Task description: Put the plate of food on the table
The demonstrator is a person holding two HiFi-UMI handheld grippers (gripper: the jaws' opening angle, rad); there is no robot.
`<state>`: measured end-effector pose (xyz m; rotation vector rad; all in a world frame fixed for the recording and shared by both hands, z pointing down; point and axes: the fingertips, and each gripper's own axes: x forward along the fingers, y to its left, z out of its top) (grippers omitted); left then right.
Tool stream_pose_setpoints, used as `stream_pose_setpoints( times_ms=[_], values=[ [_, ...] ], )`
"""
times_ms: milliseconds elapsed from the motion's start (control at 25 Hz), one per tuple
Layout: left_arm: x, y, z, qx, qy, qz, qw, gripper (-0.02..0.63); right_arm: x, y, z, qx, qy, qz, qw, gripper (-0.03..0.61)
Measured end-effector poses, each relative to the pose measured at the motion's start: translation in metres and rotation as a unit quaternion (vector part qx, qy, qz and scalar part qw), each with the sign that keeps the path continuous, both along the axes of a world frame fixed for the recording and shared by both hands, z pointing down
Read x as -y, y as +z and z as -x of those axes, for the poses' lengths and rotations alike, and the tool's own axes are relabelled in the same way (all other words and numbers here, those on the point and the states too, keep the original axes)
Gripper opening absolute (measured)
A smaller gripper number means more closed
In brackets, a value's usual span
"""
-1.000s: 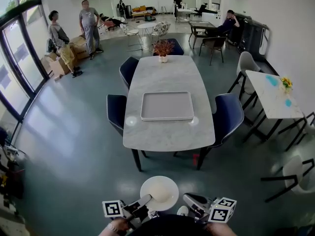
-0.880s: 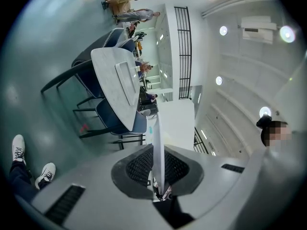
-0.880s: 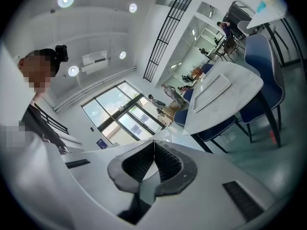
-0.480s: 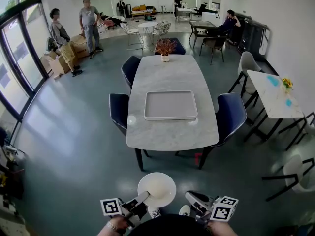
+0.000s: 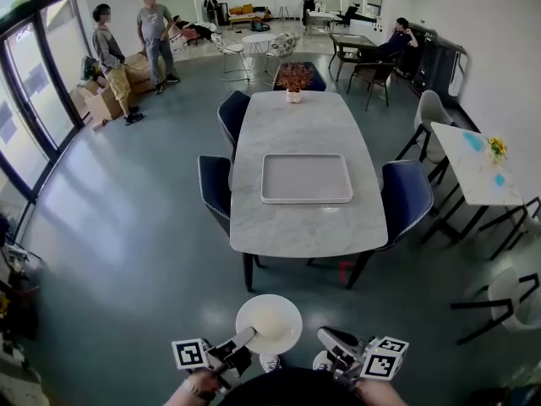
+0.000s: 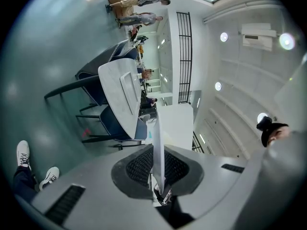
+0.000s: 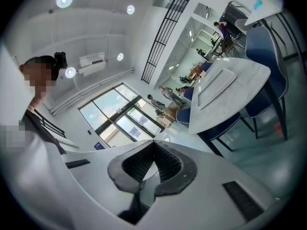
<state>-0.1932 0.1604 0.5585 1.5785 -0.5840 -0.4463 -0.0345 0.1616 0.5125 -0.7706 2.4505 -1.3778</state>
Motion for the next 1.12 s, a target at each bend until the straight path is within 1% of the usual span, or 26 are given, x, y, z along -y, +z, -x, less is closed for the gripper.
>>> stream_pose_setpoints(
  times_ms=[280, 520, 680, 760, 1120],
  values=[
    [0.000, 0.000, 0.032, -0.007, 0.002, -0.003, 1.0000, 0.034, -0.003, 0.000, 0.037, -0.008, -0.005, 0.001, 1.000, 0.011],
    [0.000, 0.007, 0.044, -0.005, -0.004, 0.005, 1.0000, 0.034, -0.006, 0.003, 0.042, -0.013, -0.007, 0.010, 1.000, 0.011],
    [0.004, 0.008, 0.039, -0.011, -0.006, 0.006, 0.9999, 0.034, -0.004, 0.007, 0.040, -0.008, -0.011, 0.019, 1.000, 0.011],
    [0.008, 0.010, 0.037, -0.007, -0.005, 0.007, 0.9999, 0.033, 0.000, 0.008, 0.038, -0.006, -0.015, 0.020, 1.000, 0.011],
    [0.046, 0.004, 0.001, -0.011, -0.031, 0.007, 0.9994, 0.034, 0.044, 0.006, 0.003, -0.007, -0.035, 0.015, 0.999, 0.011]
  ],
)
